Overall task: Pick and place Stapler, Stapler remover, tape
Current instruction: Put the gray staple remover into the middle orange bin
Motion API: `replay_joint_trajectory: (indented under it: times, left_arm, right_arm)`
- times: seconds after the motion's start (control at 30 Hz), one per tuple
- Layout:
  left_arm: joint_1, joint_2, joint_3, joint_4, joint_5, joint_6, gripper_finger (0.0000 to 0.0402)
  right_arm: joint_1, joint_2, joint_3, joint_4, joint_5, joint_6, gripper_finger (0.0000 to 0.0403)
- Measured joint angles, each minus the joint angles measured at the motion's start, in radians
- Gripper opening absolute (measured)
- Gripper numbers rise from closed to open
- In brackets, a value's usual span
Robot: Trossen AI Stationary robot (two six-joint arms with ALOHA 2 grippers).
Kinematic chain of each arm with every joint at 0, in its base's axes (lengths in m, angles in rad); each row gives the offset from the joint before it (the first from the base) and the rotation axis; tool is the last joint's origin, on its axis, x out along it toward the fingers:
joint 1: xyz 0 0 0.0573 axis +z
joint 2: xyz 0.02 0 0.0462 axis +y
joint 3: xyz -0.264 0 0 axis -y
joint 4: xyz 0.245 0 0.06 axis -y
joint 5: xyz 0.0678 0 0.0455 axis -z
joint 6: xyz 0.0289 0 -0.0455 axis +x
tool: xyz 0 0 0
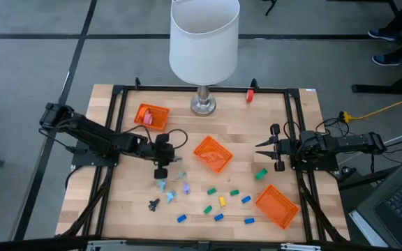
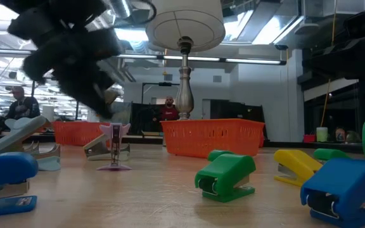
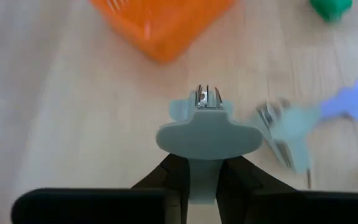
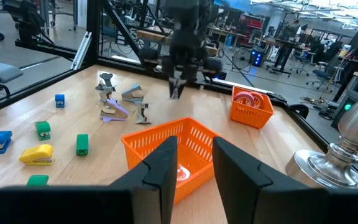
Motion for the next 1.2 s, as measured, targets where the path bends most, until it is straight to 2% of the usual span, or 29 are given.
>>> replay_joint_trajectory:
  times: [0.17, 0.4, 0.83, 1.2]
  left_arm:
    - [0.056, -0.007, 0.065, 0.0, 0.005, 0.097, 0.0041]
    - [0.136, 0.062, 0.167, 0.0, 0.061, 0.229, 0.0046]
    - [0.222, 0.329, 0.401, 0.002, 0.148, 0.472, 0.0045]
    - [0.257, 0.546, 0.574, 0.031, 0.196, 0.565, 0.0048]
  right_arm:
    - [0.0, 0.0, 0.0, 0.0, 0.0, 0.0, 0.0106]
    - [0.0, 0.0, 0.0, 0.0, 0.0, 0.0, 0.0106]
    - [0.0, 0.0, 0.0, 0.0, 0.0, 0.0, 0.0106]
    - [0.0, 0.0, 0.0, 0.0, 0.0, 0.0, 0.0106]
